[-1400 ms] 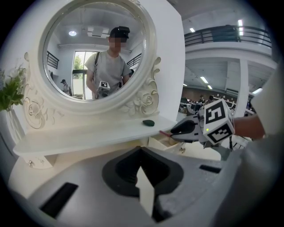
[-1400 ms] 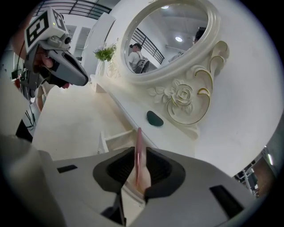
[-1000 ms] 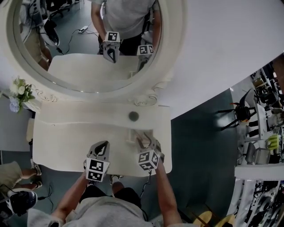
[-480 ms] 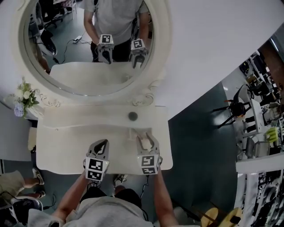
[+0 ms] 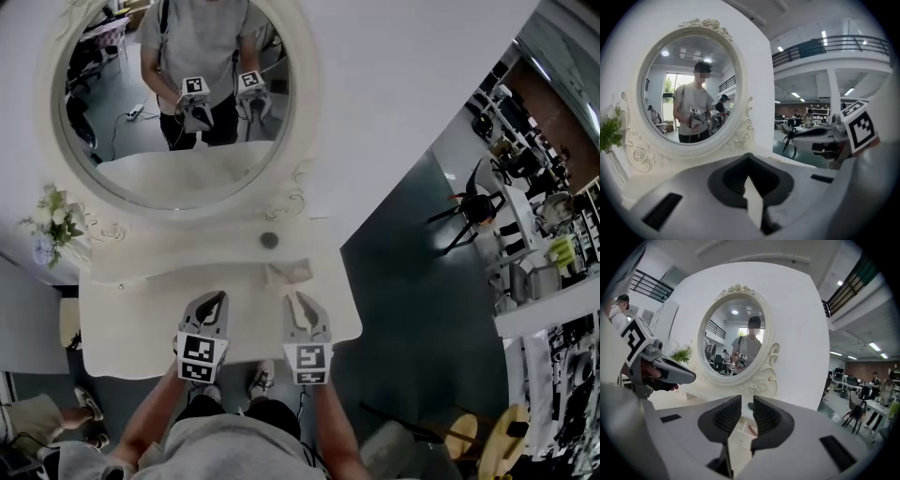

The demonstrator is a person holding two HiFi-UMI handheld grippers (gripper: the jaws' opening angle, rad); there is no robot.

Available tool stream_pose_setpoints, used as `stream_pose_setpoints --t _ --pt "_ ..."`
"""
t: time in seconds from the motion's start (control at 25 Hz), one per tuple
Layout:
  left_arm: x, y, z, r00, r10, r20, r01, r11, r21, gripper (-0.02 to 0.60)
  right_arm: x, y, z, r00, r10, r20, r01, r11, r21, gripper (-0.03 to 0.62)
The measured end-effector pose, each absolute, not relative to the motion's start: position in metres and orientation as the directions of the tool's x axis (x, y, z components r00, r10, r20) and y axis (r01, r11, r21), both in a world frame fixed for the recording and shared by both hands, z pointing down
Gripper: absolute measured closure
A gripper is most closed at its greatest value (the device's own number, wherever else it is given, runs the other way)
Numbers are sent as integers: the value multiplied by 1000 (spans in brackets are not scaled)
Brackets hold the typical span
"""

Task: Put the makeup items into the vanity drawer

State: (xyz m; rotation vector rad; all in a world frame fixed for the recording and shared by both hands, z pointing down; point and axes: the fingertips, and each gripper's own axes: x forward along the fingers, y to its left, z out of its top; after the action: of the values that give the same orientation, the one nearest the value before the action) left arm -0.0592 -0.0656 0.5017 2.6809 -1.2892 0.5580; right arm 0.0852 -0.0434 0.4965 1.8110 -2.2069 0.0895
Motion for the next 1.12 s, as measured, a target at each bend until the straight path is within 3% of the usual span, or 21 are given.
stream_pose_setpoints --t 0.12,0.4,1.12 --pt "-63 -55 496 592 -718 365 -754 -653 -62 581 81 -23 489 -138 -962 235 -976 172 133 541" --pt "-70 -36 488 632 -697 339 -722 -688 -70 581 72 17 483 -81 -974 212 -987 108 121 571" --pt "-47 -7 477 701 -632 330 -646 -759 -80 581 82 56 478 -11 -979 203 -993 35 115 574"
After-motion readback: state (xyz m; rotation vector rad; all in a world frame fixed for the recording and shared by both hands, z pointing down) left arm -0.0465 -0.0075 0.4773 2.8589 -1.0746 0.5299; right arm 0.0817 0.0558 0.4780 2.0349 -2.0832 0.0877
